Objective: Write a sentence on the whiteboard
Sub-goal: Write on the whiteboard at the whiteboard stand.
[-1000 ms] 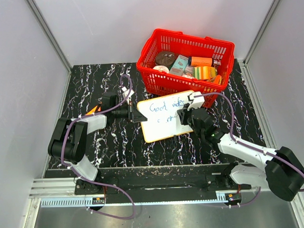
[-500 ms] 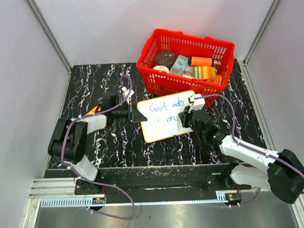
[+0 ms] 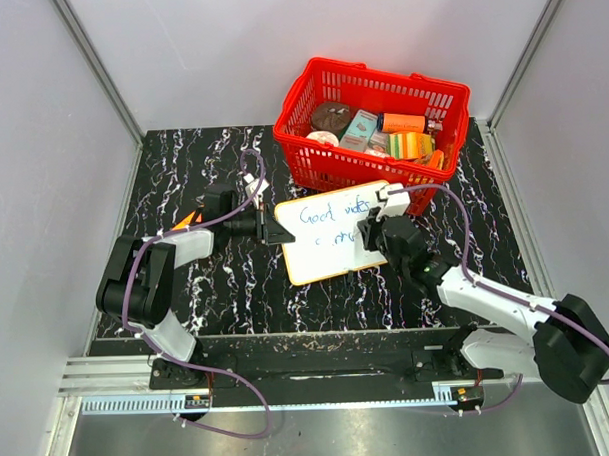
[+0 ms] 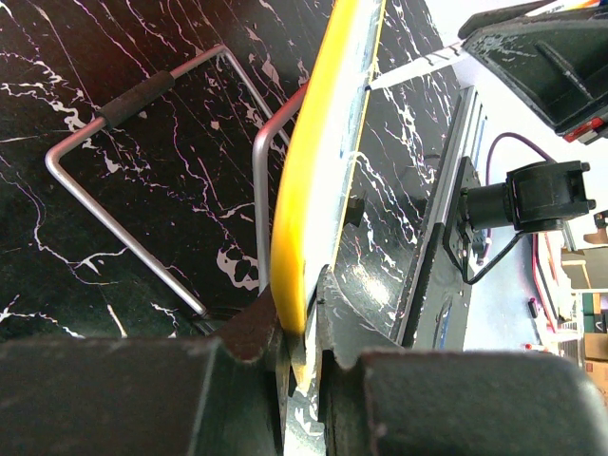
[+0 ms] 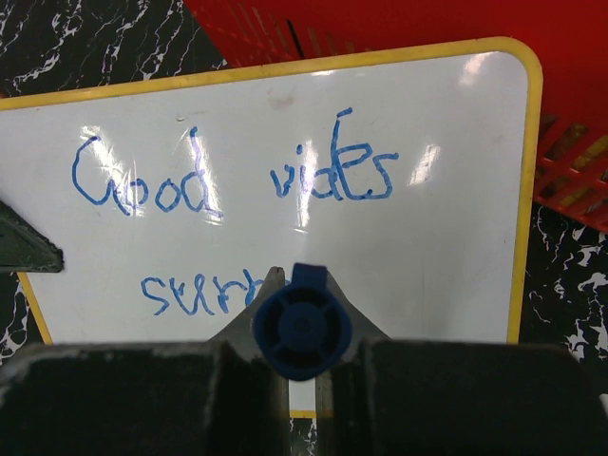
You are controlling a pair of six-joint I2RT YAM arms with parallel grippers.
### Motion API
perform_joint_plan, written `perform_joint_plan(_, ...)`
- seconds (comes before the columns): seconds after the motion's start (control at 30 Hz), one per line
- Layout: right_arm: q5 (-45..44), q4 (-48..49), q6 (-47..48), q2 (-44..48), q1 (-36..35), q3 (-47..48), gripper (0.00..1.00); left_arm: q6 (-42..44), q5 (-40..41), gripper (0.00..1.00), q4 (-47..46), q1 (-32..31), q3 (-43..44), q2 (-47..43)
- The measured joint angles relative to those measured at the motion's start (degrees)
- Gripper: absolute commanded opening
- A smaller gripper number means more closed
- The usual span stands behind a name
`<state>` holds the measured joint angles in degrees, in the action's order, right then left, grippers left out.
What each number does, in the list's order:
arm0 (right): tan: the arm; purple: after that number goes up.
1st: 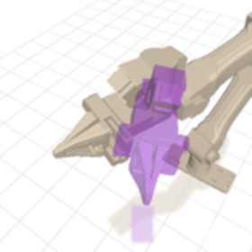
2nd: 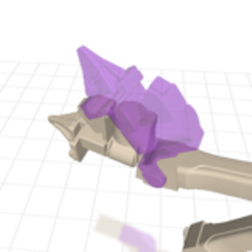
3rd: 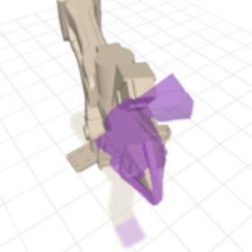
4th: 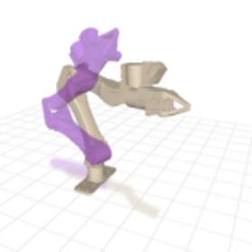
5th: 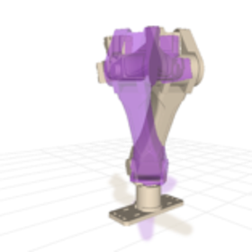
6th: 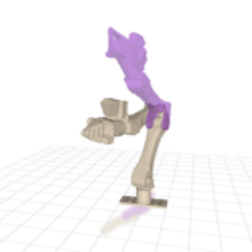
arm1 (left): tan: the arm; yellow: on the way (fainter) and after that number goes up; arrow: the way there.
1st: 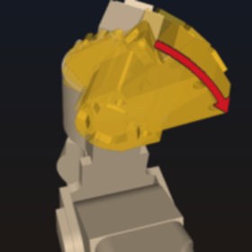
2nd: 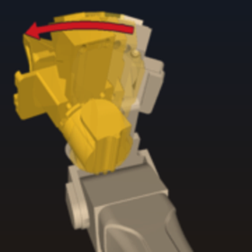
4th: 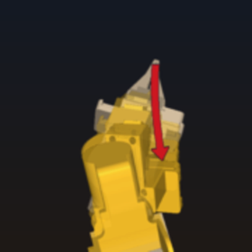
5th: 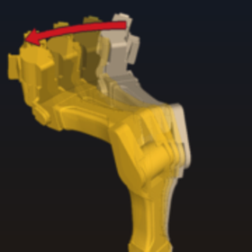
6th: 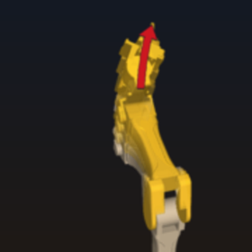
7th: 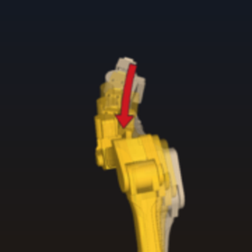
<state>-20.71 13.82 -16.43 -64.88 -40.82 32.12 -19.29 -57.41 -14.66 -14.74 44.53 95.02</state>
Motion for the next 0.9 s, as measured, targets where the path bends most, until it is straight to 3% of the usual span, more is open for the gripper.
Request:
perform_joint_plan(0.6,-0.83,1.25,0.33,-1.75,-0.02,2.32,0.00,0.02,0.00,0.00,0.00,0.00,0.00,-0.02)
perform_joint_plan(0.9,-2.03,1.27,0.55,5.18,0.00,1.60,0.00,0.04,-0.02,0.00,-0.02,0.00,0.00,0.00)
